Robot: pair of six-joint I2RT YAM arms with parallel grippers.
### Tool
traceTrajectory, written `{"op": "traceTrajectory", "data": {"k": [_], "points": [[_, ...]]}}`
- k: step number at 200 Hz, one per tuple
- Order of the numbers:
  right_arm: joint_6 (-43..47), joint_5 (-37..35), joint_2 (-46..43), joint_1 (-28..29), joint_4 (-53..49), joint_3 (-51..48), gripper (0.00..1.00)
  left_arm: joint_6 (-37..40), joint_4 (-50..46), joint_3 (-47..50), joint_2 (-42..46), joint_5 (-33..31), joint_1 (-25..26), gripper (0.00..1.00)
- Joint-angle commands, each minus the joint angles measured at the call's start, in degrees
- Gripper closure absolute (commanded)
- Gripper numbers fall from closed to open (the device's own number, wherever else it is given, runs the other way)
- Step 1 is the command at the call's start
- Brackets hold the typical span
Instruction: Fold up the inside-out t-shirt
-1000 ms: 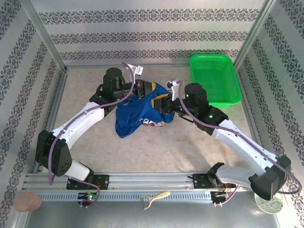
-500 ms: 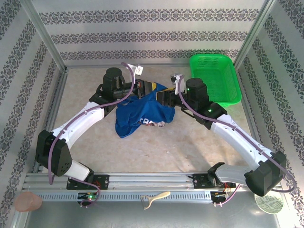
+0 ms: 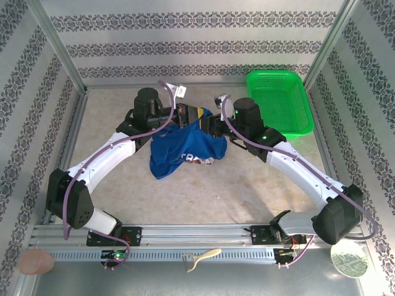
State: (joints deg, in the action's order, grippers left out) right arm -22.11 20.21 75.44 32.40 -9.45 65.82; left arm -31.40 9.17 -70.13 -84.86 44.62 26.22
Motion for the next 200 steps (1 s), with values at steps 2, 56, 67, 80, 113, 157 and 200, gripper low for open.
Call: {"op": "traceTrajectory", "data": {"k": [2, 56, 67, 80, 113, 157, 200], "points": [[0.3, 1.3, -0.3, -0.4, 0.4, 2.0, 1.00, -1.1, 1.0, -2.4, 0.0, 0.9, -0.1, 1.00], [-2.5, 4.7, -9.9, -13.1, -3.4, -1.1, 1.00, -2.7, -3.2, -3.9, -0.1, -6.5, -6.5, 0.36], [-2.8, 5.8, -11.5, -15.7, -4.5, -2.4, 1.00, -3.6, -5.0, -1.2, 1.2, -8.3, -8.9, 0.32], [-2.7, 6.4, -12.8, -17.9, -5.6, -4.2, 1.00, -4.1, -7.6, 3.4, 3.4, -10.7, -10.5, 0.29], [-2.6, 4.9, -15.3, -21.1, -6.4, -9.9, 1.00, -1.3, -19.0, 15.3, 9.5, -21.2, -10.7, 0.25], [-6.9, -1.4, -20.8, -28.9, -7.8, -14.5, 1.00, -2.4, -24.0, 23.5, 9.3, -27.9, -10.9, 0.24], [-8.4, -3.4, -22.4, -31.5, -10.1, -15.2, 1.00, 0.9, -26.4, 19.9, 0.5, -30.9, -10.9, 0.28]]}}
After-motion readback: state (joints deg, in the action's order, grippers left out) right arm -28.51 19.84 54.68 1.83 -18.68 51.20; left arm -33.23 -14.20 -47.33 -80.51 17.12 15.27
